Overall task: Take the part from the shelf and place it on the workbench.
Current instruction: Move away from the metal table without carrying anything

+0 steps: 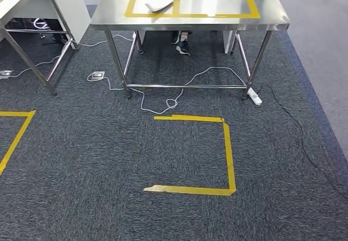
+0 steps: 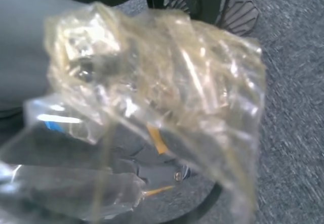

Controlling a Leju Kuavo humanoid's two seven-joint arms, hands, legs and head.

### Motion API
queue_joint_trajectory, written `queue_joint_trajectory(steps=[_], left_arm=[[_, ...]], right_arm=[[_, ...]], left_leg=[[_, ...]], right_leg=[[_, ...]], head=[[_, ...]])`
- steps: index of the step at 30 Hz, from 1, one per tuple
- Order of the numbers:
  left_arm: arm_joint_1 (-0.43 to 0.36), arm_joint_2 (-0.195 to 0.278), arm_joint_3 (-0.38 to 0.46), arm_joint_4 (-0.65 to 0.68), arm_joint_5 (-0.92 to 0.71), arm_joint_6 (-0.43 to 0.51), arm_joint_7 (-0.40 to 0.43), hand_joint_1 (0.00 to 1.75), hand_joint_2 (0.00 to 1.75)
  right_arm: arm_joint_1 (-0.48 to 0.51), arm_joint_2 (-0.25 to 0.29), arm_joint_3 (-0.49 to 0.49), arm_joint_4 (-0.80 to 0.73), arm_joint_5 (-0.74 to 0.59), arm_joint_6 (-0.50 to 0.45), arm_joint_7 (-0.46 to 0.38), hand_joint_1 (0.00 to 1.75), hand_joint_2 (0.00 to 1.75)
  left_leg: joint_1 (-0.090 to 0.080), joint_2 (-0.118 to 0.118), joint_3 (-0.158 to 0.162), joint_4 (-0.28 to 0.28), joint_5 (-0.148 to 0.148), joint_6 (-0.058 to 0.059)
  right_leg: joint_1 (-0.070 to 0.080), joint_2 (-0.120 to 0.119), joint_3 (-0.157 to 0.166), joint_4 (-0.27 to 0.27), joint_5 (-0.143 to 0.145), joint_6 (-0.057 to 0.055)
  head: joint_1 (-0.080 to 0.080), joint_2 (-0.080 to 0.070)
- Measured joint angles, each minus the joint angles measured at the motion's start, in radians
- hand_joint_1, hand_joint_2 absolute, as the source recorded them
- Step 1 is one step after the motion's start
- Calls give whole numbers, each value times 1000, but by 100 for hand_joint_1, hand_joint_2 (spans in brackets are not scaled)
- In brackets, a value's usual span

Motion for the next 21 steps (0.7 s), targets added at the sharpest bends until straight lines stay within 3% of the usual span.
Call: queue_joint_trajectory(steps=[2,3,5,6,7,8,9,10,11,12,14,15,16,18,19,21], left_arm=[[1,-1,0,1,0,0,0,0,0],[2,-1,0,1,1,1,-1,0,0],[1,-1,0,2,2,1,-1,0,0],[1,0,0,2,2,2,-1,0,0],[1,0,0,2,2,2,-1,0,0],[1,-1,0,2,2,2,0,0,0],[1,-1,0,3,3,2,1,0,0],[1,-1,0,3,4,2,2,0,0],[1,-1,0,3,6,2,3,0,0],[0,-1,0,4,6,2,4,0,0],[-2,-1,0,5,7,2,4,0,0],[-3,0,0,5,7,3,5,0,0],[-4,0,0,6,6,4,5,0,0],[-4,2,0,8,6,6,6,0,0],[-3,2,0,10,6,6,6,0,0],[-1,3,0,14,6,7,7,0,0]], right_arm=[[1,0,0,0,0,0,0,0,0],[2,0,0,1,0,-1,0,0,0],[3,0,0,1,0,-1,0,0,0],[3,0,0,1,0,-1,0,0,0],[3,0,0,1,0,-1,0,0,0],[3,0,0,1,0,-1,0,0,0],[4,0,0,1,0,-1,0,0,0],[5,0,0,1,0,-1,0,0,0],[5,0,0,1,0,-1,0,0,0],[5,0,0,1,0,-1,0,0,0],[1,0,0,1,0,-1,0,0,0],[-1,0,0,1,0,-1,0,0,0],[-1,0,0,1,0,-1,0,0,0],[2,0,0,1,0,-1,0,0,0],[4,0,0,1,0,-1,1,0,0],[7,0,0,1,0,-1,1,0,0]], left_leg=[[-1,3,-11,-14,12,9],[-1,5,-22,-15,24,16],[2,9,-50,-19,48,28],[1,9,-66,-18,60,30],[1,10,-84,-18,71,30],[1,11,-101,-17,83,29],[1,12,-119,-16,96,27],[1,13,-135,-14,107,24],[1,13,-149,-9,117,21],[0,13,-161,-3,125,18],[-3,12,-179,16,137,9],[-4,12,-185,23,142,5],[-5,12,-190,28,147,0],[-2,10,-199,40,140,-13],[0,8,-208,66,113,-21],[7,5,-245,176,27,-36]], right_leg=[[-4,1,-9,1,9,12],[-5,3,-16,13,-9,18],[-8,10,-45,87,-99,28],[-9,12,-63,150,-151,32],[-10,13,-77,217,-182,36],[-10,13,-83,271,-184,39],[-11,13,-77,301,-161,41],[-12,13,-54,295,-123,41],[-13,13,-12,252,-89,41],[-13,13,48,178,-79,38],[-12,13,162,13,-114,31],[-10,13,192,-37,-138,25],[-10,13,200,-60,-150,19],[-13,9,190,-61,-145,1],[-14,7,185,-62,-138,-6],[-15,5,171,-61,-125,-13]], head=[[0,0],[1,0],[3,0],[4,0],[4,0],[4,0],[4,0],[4,0],[4,0],[4,0],[4,0],[4,0],[4,0],[3,0],[3,0],[0,0]])
